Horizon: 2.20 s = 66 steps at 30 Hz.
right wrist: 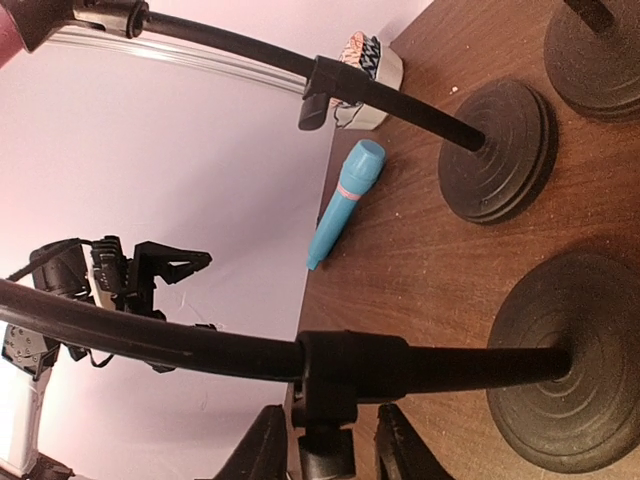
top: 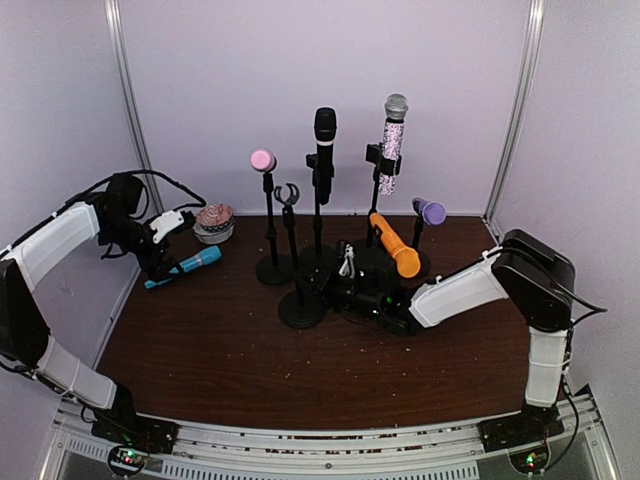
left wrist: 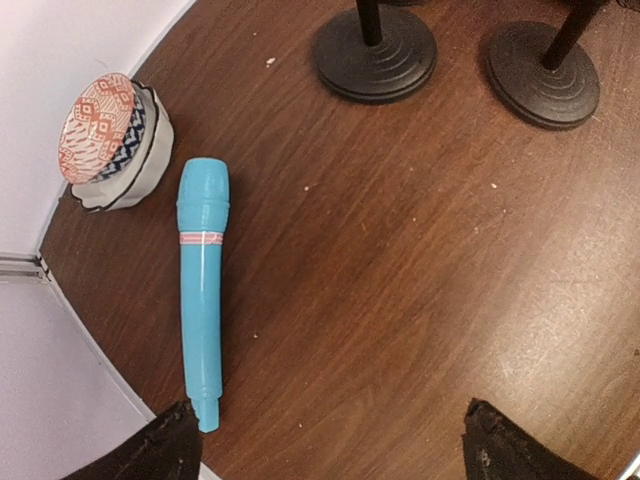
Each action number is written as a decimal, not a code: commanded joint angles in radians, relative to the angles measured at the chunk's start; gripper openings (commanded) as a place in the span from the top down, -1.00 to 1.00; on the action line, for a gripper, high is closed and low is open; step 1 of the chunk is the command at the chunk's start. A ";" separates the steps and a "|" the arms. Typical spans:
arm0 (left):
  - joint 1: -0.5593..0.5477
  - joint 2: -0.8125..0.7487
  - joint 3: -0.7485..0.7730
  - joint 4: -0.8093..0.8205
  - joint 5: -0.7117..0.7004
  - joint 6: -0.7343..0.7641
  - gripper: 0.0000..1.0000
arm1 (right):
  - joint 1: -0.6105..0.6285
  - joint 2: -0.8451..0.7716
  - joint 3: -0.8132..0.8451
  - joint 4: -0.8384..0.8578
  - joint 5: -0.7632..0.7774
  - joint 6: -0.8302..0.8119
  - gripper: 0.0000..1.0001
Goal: Remove the microphone from the stand
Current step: Pick up the knob on the microphone stand, then hold the microphone stand at the center of the board.
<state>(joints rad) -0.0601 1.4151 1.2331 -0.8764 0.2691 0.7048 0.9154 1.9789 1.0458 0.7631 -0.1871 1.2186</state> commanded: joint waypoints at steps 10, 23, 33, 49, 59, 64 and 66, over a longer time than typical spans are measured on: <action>-0.005 -0.053 -0.046 -0.007 0.047 -0.012 -0.84 | -0.011 0.054 0.007 0.082 -0.023 -0.008 0.94; -0.337 -0.044 0.089 -0.023 0.297 -0.230 -0.74 | 0.015 0.052 -0.039 0.092 -0.016 0.004 1.00; -0.413 0.063 0.246 0.187 0.328 -0.462 -0.19 | 0.034 0.053 -0.110 0.146 -0.008 0.020 1.00; -0.482 0.174 0.376 0.225 0.348 -0.480 0.22 | 0.063 0.052 -0.079 0.123 -0.052 -0.027 1.00; -0.496 0.126 0.358 0.186 0.353 -0.431 0.29 | 0.108 0.046 0.109 -0.054 -0.166 -0.151 1.00; -0.498 0.103 0.358 0.157 0.353 -0.412 0.32 | 0.123 0.094 0.191 -0.060 -0.242 -0.147 1.00; -0.500 0.094 0.350 0.146 0.355 -0.406 0.33 | 0.125 0.110 0.213 -0.071 -0.258 -0.143 1.00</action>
<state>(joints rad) -0.5488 1.5543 1.5814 -0.7811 0.5999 0.2771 1.0100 2.0575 1.1957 0.7174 -0.3305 1.1530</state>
